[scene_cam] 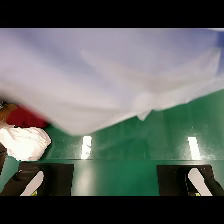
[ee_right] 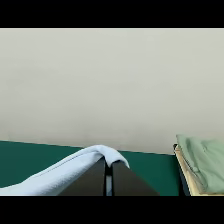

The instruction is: Fold the shirts.

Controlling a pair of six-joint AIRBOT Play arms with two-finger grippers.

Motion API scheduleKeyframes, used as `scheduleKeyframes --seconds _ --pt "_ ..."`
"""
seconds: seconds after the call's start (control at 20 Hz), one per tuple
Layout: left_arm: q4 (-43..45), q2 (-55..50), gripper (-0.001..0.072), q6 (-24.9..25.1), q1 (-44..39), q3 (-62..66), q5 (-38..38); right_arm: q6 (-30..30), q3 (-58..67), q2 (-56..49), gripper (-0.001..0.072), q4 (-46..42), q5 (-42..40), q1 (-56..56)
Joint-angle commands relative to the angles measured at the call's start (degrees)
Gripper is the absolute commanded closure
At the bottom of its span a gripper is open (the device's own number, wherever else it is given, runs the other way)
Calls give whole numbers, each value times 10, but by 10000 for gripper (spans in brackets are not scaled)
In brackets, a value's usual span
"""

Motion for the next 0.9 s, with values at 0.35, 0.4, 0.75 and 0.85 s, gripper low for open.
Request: scheduleKeyframes --seconds 0.35,0.4,0.75,0.85 --pt "77 -113 684 -84 0 -368 -76 63 -145 -177 701 -43 163 54" --pt "78 -141 684 -83 0 -399 -77 63 -165 -208 701 -79 175 85" --pt "23 -365 684 -4 0 -434 25 61 -204 -428 701 -194 98 228" --pt "-34 -398 684 36 0 -434 100 61 -173 -466 701 -194 31 238"
